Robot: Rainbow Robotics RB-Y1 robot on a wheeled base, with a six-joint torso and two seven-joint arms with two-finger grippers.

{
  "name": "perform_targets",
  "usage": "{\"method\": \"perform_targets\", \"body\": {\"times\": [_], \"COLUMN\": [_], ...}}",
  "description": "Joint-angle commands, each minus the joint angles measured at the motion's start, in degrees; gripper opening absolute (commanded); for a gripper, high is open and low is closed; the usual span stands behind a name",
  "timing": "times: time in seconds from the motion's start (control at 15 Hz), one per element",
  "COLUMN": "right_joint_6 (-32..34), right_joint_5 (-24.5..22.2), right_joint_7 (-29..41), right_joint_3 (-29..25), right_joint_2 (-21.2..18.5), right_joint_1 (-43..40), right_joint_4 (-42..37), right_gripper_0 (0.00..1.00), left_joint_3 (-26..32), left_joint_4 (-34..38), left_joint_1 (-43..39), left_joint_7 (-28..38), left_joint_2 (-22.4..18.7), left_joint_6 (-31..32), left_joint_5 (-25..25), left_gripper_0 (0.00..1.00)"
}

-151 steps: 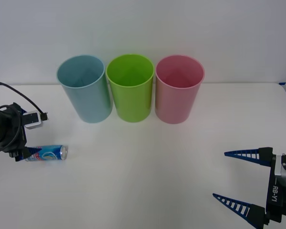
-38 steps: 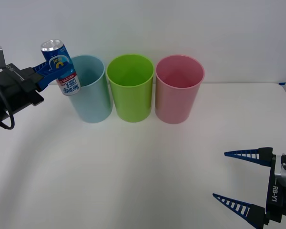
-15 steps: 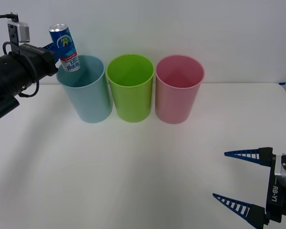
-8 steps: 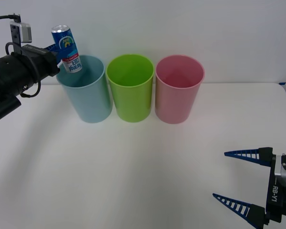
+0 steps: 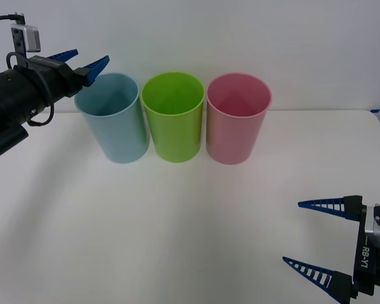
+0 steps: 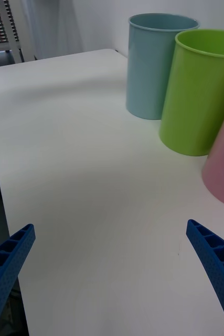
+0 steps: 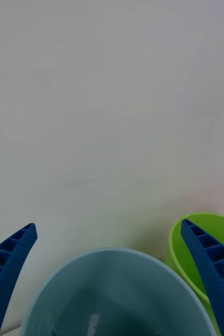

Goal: Put cans in the blue bin and PET bottles in the pink bin and trash in the green bin.

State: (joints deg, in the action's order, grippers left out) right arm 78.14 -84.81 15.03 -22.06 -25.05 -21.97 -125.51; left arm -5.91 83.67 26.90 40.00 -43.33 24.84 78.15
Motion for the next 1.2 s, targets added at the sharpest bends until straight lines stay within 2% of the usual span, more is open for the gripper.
{"method": "perform_targets", "body": {"times": [0.07,0.4,0.6,0.8,0.93,1.2], "right_joint_6": [0.0,0.0,0.0,0.0,0.0,0.0], "right_joint_5": [0.0,0.0,0.0,0.0,0.0,0.0], "right_joint_7": [0.0,0.0,0.0,0.0,0.0,0.0], "right_joint_3": [0.0,0.0,0.0,0.0,0.0,0.0], "right_joint_2": [0.0,0.0,0.0,0.0,0.0,0.0], "right_joint_1": [0.0,0.0,0.0,0.0,0.0,0.0], "right_joint_4": [0.0,0.0,0.0,0.0,0.0,0.0], "right_gripper_0": [1.0,1.0,1.0,1.0,1.0,1.0], "left_joint_3": [0.02,-0.07,1.86,7.05,8.1,8.98], "left_joint_4": [0.0,0.0,0.0,0.18,1.23,2.2], "left_joint_1": [0.09,0.35,1.05,0.96,1.05,0.26], "left_joint_7": [0.08,-0.36,-1.07,-2.12,-2.47,-3.97], "left_joint_2": [0.0,0.0,0.0,-0.09,-1.32,-6.33], "left_joint_6": [-0.32,-0.5,3.11,10.84,11.81,13.48], "left_joint_5": [-0.02,-0.02,-1.51,-4.85,-8.72,-18.12], "left_gripper_0": [1.0,1.0,1.0,1.0,1.0,1.0]}}
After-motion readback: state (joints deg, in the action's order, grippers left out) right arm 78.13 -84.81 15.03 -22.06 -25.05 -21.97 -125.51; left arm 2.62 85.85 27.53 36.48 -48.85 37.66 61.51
